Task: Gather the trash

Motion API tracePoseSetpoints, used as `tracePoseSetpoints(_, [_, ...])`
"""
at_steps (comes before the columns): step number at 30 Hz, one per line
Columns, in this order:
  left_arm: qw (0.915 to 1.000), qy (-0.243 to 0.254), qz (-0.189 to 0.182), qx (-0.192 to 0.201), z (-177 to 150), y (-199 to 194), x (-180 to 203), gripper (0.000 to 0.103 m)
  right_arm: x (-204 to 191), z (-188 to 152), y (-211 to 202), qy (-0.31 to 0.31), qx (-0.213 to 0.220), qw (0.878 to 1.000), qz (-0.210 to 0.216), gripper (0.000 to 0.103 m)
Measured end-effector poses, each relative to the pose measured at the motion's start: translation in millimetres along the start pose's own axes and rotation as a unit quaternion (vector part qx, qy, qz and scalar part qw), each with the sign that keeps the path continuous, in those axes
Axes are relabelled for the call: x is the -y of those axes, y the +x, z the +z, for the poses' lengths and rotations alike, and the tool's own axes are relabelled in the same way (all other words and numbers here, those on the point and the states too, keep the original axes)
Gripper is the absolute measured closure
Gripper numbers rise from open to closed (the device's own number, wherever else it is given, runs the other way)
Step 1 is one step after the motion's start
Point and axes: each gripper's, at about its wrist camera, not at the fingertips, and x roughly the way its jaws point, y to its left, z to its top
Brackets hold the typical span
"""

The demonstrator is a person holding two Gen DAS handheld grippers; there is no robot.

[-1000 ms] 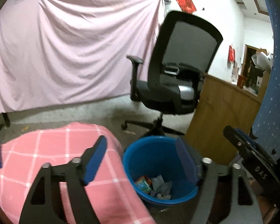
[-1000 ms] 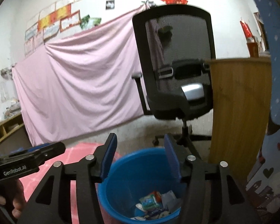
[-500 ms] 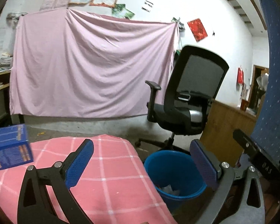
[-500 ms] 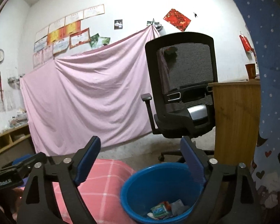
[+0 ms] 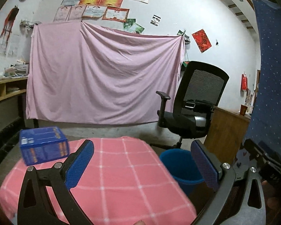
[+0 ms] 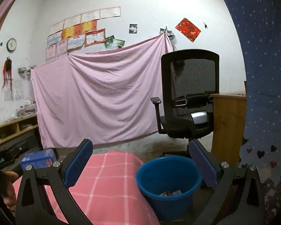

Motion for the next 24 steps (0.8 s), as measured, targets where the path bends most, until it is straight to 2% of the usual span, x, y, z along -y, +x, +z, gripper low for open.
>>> tracePoseSetpoints(7, [0.9995,0.022,0.017,-0.013,-42,-46,-5,0.002,-23,-26,-59,0.004,0.008,0.999,-0.032,0.000])
tracePoseSetpoints(12, [0.9994,0.021,0.024,-0.013,-66,-71,-18,0.002,-44,-45,-91,-0.014,0.002,0.999,-0.037,0.000])
tracePoseSetpoints(15, [0.9993,0.017,0.031,-0.011,-76,-86,-27,0.002,-55,-54,-105,-0.013,-0.002,1.000,-0.024,0.000])
tracePoseSetpoints(24, [0.9984,0.025,0.050,0.005,-104,-127,-47,0.002,-82,-83,-133,-0.028,0.004,0.999,-0.035,0.000])
